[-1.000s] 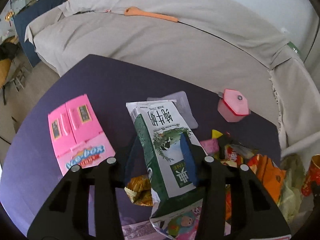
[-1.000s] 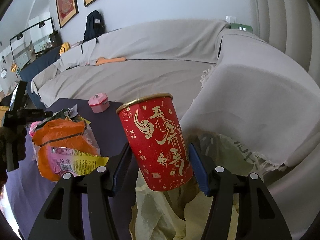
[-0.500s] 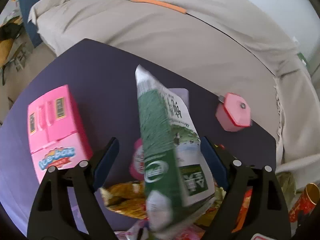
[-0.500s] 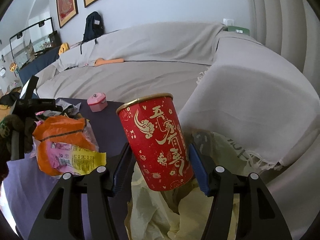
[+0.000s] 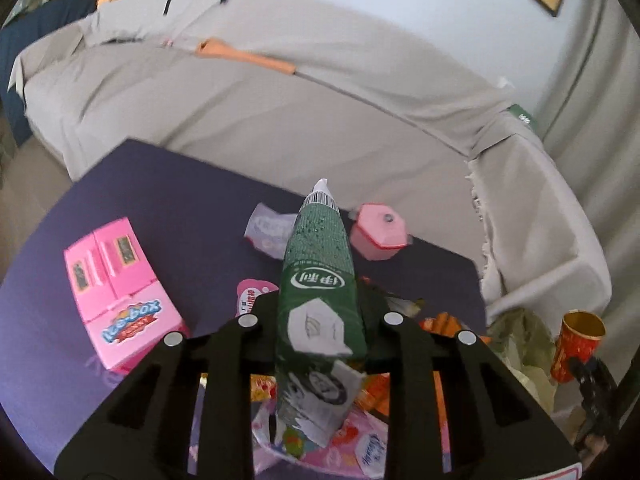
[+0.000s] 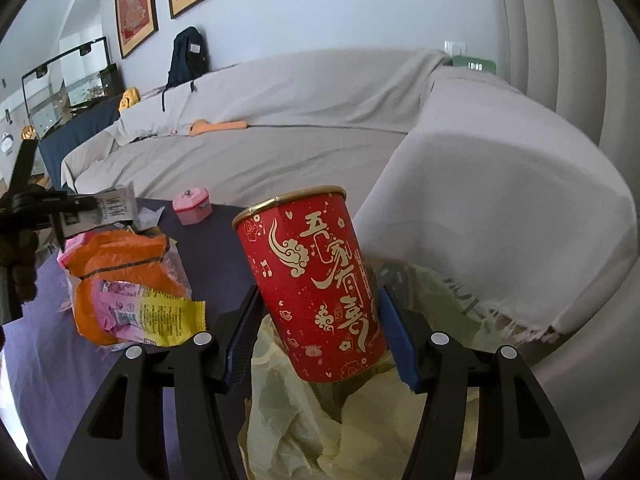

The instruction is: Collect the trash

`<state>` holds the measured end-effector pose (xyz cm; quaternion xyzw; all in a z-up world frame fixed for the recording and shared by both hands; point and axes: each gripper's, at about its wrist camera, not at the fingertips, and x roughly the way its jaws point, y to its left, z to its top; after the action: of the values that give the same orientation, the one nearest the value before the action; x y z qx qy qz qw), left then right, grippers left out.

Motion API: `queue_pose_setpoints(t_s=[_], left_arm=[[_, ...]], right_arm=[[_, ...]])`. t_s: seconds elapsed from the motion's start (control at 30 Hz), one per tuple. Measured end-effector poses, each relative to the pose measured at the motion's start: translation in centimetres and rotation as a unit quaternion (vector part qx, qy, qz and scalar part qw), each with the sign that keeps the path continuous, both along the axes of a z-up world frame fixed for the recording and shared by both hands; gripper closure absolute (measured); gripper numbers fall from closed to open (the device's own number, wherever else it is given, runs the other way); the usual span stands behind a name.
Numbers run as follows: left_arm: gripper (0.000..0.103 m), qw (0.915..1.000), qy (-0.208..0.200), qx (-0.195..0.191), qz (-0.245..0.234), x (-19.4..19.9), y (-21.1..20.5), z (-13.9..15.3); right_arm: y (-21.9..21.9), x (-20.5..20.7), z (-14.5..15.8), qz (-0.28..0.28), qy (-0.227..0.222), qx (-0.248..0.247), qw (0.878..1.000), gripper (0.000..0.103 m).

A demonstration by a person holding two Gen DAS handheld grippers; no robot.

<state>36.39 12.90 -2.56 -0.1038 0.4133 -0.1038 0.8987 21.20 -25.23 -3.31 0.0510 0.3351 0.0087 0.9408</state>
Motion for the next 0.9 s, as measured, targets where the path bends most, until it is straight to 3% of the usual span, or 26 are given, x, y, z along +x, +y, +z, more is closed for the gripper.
queue_pose_setpoints(t_s=[0.27, 0.43, 0.5, 0.57, 0.73, 0.9], left_arm=[[0.08, 0.9964, -0.063, -0.026, -0.051, -3.5, -3.8, 6.2], [0.08, 0.9891, -0.082, -0.049, -0.112, -6.1, -8.8, 8.5], [0.08, 0.9858, -0.079, -0.057, -0.137, -6.8, -10.8, 8.7], [0.08, 0.9828, -0.076, -0.059, -0.158, -7.5, -12.5, 8.6], [0.08, 0.9765, -0.056, -0.062, -0.198, -8.2, -16.7, 7.1], [0.08, 0.9701, -0.016, -0.067, -0.233, -8.5, -20.8, 4.5]], right_arm=[[-2.6, -1.2, 1.0, -0.017, -0.003, 0.012, 1.0, 0.047], [-3.7, -0.9, -1.1, -0.023, 0.024, 0.019, 0.999, 0.045], [-4.2, -0.5, -2.3, -0.017, 0.04, 0.036, 0.998, 0.039], [-4.5, -0.4, -2.9, -0.02, 0.044, 0.037, 0.998, 0.025], [-5.6, -1.4, -2.9, -0.034, 0.032, 0.041, 0.998, 0.025], [-7.5, -3.1, -1.7, -0.071, 0.024, 0.003, 0.997, 0.025]])
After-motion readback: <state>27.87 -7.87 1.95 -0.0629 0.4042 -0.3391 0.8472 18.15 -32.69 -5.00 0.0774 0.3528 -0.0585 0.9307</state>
